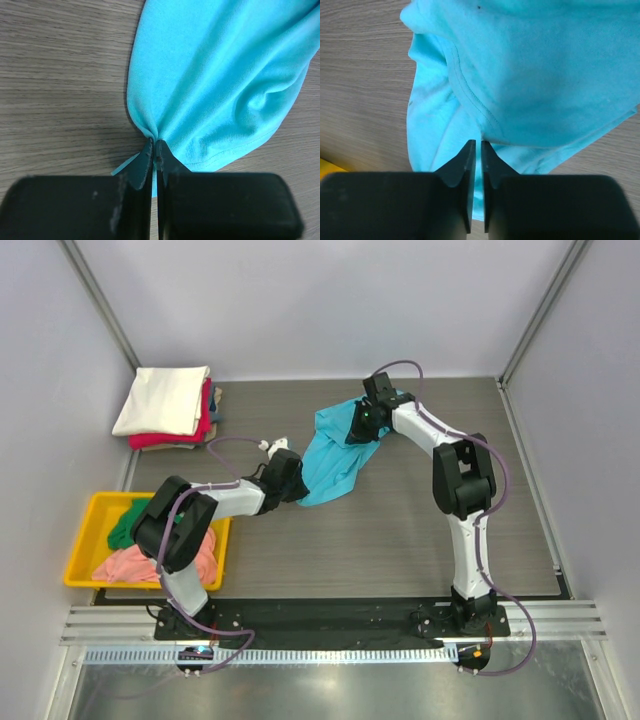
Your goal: Fold and stack the t-shirts
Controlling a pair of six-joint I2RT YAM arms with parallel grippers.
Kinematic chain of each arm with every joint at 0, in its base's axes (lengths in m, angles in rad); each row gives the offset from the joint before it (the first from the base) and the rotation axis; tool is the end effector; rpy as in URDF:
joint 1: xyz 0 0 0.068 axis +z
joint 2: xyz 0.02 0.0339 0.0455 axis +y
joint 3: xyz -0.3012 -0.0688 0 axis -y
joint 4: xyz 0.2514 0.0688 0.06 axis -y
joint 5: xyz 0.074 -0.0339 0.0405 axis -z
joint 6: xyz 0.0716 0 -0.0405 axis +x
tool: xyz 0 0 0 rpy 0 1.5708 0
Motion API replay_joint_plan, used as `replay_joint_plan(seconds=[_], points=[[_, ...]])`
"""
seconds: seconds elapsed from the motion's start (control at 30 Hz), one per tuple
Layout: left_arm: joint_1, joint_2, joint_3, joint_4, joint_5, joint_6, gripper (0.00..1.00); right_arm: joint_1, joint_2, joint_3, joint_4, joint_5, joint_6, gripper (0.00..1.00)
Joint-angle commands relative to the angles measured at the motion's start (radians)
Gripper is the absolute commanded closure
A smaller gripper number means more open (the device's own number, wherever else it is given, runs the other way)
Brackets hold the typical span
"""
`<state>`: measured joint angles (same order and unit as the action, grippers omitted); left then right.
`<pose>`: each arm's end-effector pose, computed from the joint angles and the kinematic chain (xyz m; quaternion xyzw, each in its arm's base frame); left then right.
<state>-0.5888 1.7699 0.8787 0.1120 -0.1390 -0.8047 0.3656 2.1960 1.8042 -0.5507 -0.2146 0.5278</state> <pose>0.3276 -0.2069 0.1491 -0.1258 0.9122 -0.1977 0.3361 0.4953 0.2059 0.2007 0.0436 0.9452 0.2246 0.2331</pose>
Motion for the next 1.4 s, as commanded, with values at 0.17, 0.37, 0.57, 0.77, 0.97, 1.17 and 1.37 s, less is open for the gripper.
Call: replay_joint_plan(seconds=[0.17,0.37,0.57,0.77,0.97,1.17,1.37], points=[[0.006,0.026,-0.034,-0.149,-0.074,0.038,1.0,0.007,0.016,0.061,-0.005,-0.009,0.006,0.99],[0.007,0.026,-0.037,-0.149,-0.077,0.039,1.0,0.006,0.005,0.084,-0.029,0.0,-0.005,0.99],[0.007,0.025,-0.035,-0.149,-0.08,0.042,1.0,0.007,-0.012,0.075,-0.037,0.007,-0.009,0.99],[0.007,0.034,-0.035,-0.146,-0.08,0.042,1.0,0.004,-0.031,0.064,-0.049,0.021,-0.011,0.4],[0.006,0.039,-0.034,-0.146,-0.082,0.045,1.0,0.006,-0.07,0.027,-0.052,0.05,-0.02,0.39],[0.007,0.052,-0.029,-0.138,-0.074,0.045,1.0,0.009,-0.07,-0.008,-0.052,0.049,-0.022,0.43],[0.007,0.066,-0.027,-0.133,-0.071,0.044,1.0,0.029,-0.042,-0.029,-0.052,0.073,-0.035,0.49]])
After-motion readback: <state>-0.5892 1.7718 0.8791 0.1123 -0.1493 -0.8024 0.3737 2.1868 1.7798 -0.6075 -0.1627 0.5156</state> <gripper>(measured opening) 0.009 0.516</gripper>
